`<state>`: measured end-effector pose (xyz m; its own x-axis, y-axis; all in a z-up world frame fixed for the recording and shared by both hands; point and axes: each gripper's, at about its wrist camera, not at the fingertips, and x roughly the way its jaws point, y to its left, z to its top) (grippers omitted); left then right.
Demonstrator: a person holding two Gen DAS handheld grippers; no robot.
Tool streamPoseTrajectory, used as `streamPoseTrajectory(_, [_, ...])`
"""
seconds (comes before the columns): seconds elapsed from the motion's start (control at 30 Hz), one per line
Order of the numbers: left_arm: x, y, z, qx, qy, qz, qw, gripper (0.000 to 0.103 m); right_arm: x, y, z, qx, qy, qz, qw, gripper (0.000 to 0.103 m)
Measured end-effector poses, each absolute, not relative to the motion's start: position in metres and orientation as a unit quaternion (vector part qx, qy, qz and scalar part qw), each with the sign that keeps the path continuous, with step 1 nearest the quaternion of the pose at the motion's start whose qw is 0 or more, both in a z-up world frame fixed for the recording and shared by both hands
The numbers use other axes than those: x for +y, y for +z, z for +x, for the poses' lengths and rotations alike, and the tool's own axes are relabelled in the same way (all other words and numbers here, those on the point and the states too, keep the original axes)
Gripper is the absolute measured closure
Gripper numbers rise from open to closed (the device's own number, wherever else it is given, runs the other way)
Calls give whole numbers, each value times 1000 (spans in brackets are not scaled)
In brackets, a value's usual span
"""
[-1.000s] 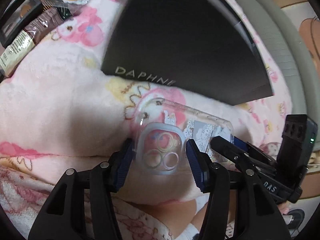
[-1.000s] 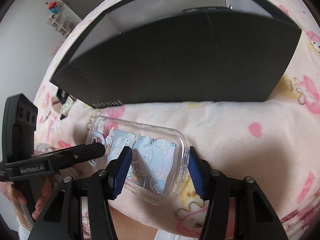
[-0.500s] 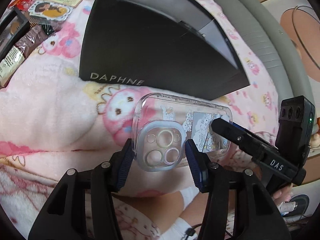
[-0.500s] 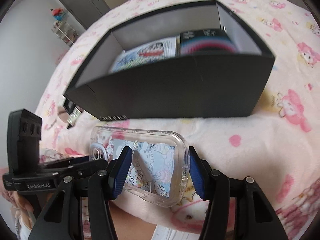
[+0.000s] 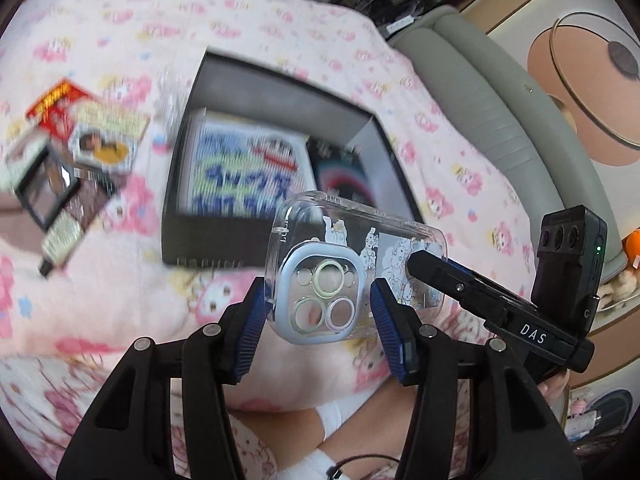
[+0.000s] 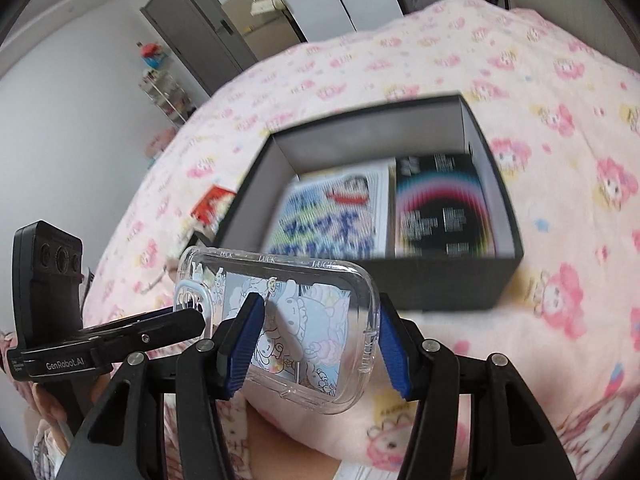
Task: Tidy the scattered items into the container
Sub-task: 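Carry the clear phone case over the black box with the left gripper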
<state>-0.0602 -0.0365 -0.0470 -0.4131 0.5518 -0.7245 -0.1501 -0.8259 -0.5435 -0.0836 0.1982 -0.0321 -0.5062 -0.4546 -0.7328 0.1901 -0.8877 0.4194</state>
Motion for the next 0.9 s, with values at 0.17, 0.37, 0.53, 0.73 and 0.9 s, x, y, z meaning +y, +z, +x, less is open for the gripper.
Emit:
streamPoseTrajectory(0.17, [-37,-29,-89,-219,827,-473,210,51,195,-6,-115,-126,-865,441,203,51])
streamPoseTrajectory(0.37, [-36,-37,-136,-215,828,-487,175,51,184,-6,-173,-97,-858,456,216,51])
streamPoseTrajectory(0.53, [-29,-76,-178,-212,801,-540,150,50,181,-39,-214,-79,-839,495,213,51])
streamPoseTrajectory(0.73, [-9,-103,-192,-160,789,-581,117,49,189,-89,-227,-95,-810,538,212,51])
streamPoseTrajectory(0.9, [6,-116,-196,-132,777,-605,110,44,194,-102,-227,-99,-804,550,204,51])
